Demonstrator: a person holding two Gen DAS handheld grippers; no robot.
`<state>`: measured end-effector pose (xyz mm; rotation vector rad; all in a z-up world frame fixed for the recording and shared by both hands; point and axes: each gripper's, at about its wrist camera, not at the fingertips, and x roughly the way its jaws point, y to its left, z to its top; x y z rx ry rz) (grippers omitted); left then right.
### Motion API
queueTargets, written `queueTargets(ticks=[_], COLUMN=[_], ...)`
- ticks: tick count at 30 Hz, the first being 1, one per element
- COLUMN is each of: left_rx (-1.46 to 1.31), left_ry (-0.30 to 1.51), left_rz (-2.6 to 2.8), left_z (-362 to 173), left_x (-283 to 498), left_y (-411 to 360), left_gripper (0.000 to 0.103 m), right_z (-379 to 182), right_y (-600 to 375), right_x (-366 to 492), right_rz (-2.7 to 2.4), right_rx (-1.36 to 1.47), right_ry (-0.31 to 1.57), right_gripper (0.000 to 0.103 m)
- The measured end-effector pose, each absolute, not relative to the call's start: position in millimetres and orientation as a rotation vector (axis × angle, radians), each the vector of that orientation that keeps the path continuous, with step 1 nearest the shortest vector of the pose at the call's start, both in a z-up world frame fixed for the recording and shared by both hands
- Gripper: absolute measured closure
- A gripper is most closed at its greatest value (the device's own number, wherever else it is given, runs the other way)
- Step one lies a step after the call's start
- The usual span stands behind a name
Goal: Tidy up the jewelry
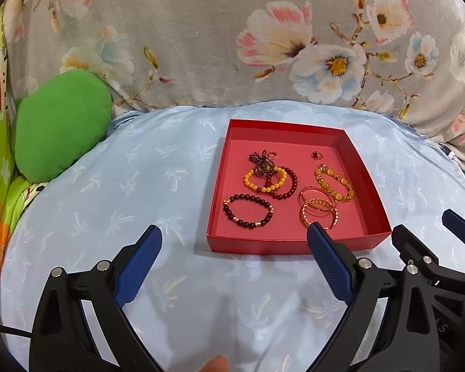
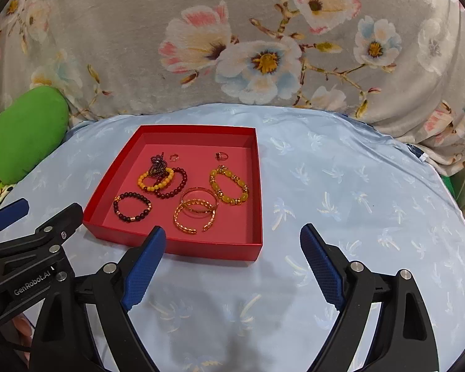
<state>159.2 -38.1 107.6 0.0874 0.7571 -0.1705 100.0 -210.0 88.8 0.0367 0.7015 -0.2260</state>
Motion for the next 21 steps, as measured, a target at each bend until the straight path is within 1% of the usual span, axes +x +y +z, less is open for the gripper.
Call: queueTargets(ticks=[21], left_rx=[0.107], left_ry=[0.758], left_rz=[-0.16], left_z=[101], left_x=[149], left_y=[-42], left_gripper=[0.013], right_z=[81], right_y=[-215], right_x=[88], right_rz=[-0.234], right_rx=[0.067], right_ry=[0.716], right_gripper=[0.018])
